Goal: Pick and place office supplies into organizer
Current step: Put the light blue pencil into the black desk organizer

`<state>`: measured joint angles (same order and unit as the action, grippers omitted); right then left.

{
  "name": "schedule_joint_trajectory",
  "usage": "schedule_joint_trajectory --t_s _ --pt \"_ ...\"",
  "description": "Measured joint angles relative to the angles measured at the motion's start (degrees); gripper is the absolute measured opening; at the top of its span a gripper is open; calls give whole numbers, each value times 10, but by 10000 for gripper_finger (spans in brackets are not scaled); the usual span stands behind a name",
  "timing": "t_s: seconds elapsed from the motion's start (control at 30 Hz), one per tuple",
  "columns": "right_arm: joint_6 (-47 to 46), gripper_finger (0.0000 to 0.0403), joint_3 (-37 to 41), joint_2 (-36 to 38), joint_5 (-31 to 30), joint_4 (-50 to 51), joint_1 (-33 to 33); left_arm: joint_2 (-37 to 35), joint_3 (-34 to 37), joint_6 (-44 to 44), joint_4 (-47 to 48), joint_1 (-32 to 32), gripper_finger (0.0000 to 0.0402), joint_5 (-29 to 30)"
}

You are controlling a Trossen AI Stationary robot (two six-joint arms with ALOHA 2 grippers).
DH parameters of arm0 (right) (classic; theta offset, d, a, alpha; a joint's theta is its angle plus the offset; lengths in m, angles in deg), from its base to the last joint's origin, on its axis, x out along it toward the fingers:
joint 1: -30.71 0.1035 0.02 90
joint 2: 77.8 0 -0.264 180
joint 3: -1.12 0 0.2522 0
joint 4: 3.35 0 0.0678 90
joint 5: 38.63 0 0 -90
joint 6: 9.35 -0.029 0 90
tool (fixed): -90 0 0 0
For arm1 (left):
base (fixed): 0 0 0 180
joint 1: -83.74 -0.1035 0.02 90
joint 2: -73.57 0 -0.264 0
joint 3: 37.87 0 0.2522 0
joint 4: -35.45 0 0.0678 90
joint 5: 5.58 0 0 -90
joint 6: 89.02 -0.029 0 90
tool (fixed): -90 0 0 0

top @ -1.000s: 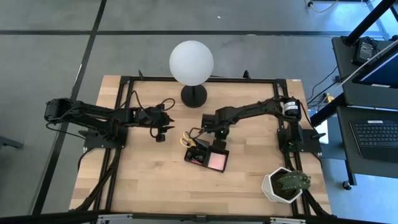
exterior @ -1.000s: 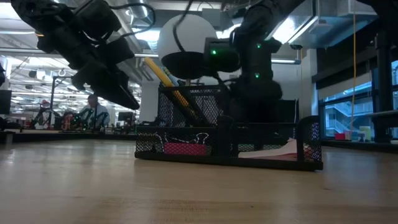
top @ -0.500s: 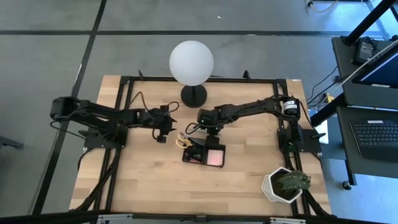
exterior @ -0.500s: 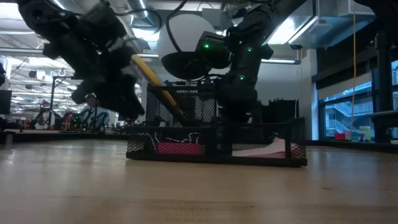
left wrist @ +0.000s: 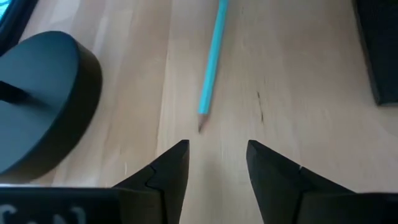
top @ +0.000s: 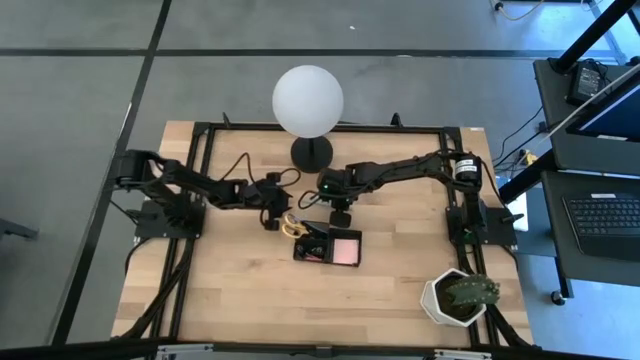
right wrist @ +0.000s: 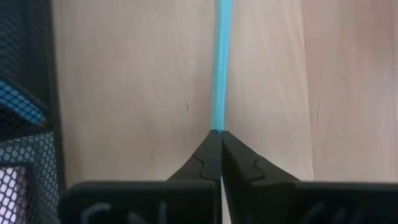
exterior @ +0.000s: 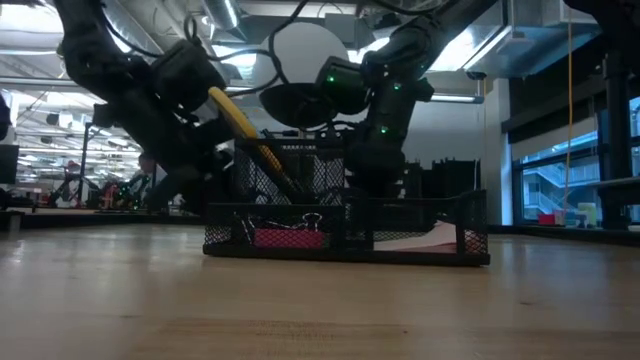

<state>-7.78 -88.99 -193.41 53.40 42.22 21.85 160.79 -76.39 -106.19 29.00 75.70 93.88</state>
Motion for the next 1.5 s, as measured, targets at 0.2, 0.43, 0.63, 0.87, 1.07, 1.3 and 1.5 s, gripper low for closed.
schedule_joint_trajectory --t_s 0.2,0.43,0.63,0.87,1.07,1.3,1.5 --pt "21 6 0 0 11 -19 0 21 -4 18 -22 -5 146 -8" --pt "32 7 0 0 18 -21 0 53 -26 43 0 -31 145 -41" --pt "33 7 0 0 23 -24 0 83 -54 35 3 -38 145 -53" --pt "36 7 -1 0 27 -18 0 84 -64 31 22 -38 145 -50" --pt "46 7 -1 1 27 -18 0 84 -66 37 54 -42 129 -64" --pt "47 7 -1 1 26 -21 0 84 -65 54 61 -53 72 -80" --pt "48 7 -1 1 26 -24 0 85 -64 54 62 -52 23 -87"
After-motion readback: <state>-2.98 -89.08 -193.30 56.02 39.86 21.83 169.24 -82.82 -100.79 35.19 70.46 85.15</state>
